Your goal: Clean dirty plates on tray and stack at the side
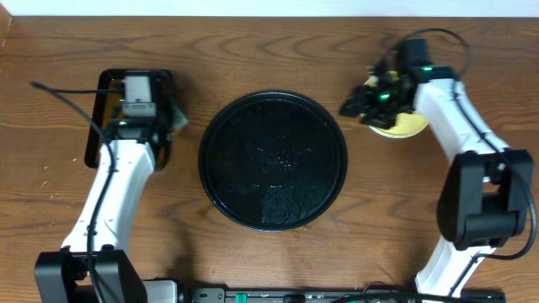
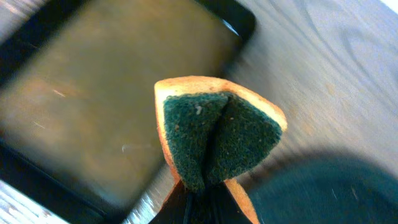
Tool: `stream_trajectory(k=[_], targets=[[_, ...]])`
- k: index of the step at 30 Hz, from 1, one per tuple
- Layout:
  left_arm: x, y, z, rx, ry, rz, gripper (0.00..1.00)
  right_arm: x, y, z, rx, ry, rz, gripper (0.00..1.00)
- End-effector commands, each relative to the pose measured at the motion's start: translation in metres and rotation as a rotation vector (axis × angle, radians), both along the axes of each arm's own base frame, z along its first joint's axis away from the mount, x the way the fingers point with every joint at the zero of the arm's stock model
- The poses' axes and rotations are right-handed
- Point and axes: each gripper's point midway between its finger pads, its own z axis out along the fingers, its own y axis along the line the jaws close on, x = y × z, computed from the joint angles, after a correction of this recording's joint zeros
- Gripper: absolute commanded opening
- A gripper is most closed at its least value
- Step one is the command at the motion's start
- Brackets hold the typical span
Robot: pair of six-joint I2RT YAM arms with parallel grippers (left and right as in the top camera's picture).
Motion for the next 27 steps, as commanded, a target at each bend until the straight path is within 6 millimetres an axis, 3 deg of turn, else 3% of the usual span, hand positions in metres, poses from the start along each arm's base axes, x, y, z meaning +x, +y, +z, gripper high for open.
stream_trajectory(k=[1,5,8,9,11,12,15,18,21,26,27], targets=[[0.005,0.042,-0.009,0.067,-0.003,0.115,0.07,-0.018,0.051,0.020,0.042,-0.022,0.097,0.68],[0.015,0.065,-0.033,0.066,0.011,0.167,0.08,-0.035,0.094,0.021,0.022,-0.034,0.177,0.68],[0.017,0.074,-0.055,0.062,0.049,0.187,0.08,-0.043,0.112,0.024,-0.005,-0.054,0.201,0.71],[0.017,0.078,-0.063,0.060,0.063,0.194,0.13,-0.047,0.118,0.028,-0.005,-0.068,0.218,0.72],[0.015,0.083,-0.075,0.058,0.089,0.207,0.45,-0.050,0.128,0.048,-0.006,-0.126,0.240,0.76],[0.015,0.085,-0.076,0.057,0.090,0.211,0.56,-0.050,0.128,0.057,-0.009,-0.150,0.241,0.79],[0.017,0.088,-0.072,0.059,0.072,0.217,0.63,-0.053,0.125,0.085,-0.016,-0.224,0.237,0.84],[0.019,0.088,-0.062,0.062,0.046,0.217,0.65,-0.059,0.115,0.117,-0.027,-0.300,0.228,0.87],[0.021,0.087,-0.039,0.061,-0.010,0.215,0.66,-0.067,0.096,0.152,-0.072,-0.391,0.184,0.88],[0.015,0.085,0.027,0.072,-0.160,0.216,0.66,-0.086,0.069,0.199,-0.110,-0.510,0.127,0.99],[0.007,0.083,0.055,0.078,-0.220,0.217,0.67,-0.095,0.065,0.213,-0.097,-0.540,0.125,0.99]])
